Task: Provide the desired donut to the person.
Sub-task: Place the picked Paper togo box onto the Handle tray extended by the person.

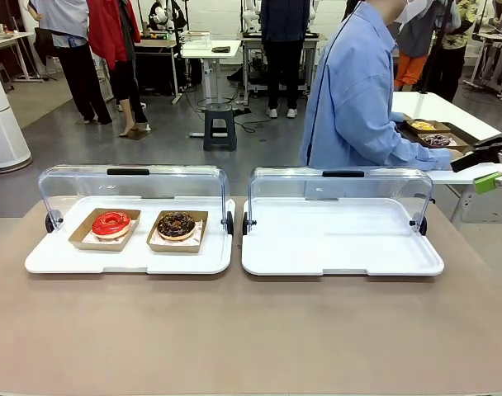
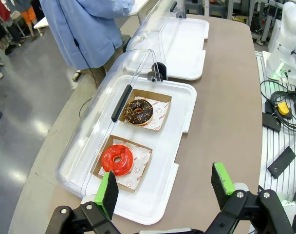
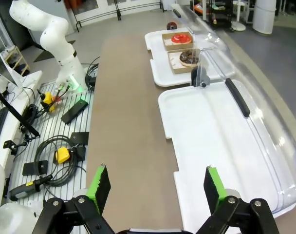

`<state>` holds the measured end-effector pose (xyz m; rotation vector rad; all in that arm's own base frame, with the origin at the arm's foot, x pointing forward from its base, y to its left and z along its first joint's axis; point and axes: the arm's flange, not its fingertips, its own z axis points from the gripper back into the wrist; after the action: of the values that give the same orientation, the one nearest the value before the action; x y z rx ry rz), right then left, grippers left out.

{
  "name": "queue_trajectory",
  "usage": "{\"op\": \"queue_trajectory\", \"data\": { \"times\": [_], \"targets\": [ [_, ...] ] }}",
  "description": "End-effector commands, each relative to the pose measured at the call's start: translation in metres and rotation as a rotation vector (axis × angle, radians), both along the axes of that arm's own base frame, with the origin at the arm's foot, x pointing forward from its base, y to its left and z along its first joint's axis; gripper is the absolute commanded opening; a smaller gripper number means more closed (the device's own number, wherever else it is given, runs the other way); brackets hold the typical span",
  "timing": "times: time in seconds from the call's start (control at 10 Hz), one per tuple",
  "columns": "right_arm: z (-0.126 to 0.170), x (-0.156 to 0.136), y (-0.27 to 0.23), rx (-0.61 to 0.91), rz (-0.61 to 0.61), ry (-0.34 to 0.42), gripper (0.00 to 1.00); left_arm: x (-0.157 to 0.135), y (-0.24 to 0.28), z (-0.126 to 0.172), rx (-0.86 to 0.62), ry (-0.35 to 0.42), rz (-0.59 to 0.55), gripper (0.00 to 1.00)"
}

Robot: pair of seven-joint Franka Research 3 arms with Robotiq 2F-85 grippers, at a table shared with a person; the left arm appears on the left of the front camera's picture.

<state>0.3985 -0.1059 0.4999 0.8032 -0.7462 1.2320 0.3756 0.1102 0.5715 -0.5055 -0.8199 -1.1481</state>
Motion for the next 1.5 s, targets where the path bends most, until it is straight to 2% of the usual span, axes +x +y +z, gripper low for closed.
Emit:
{"op": "queue_trajectory", "data": {
  "times": [0.0, 1.4],
  "targets": [
    [-0.0021, -0.0007, 0.0, 0.005, -0.001, 0.01, 1.0, -0.0002, -0.001, 0.0005, -0.017, -0.002, -0.003, 1.0],
    [-0.0021, -0.0007, 0.0, 0.005, -0.001, 0.01, 1.0, -0.0002, -0.001, 0.0005, -0.017, -0.002, -0.003, 1.0]
  ]
}}
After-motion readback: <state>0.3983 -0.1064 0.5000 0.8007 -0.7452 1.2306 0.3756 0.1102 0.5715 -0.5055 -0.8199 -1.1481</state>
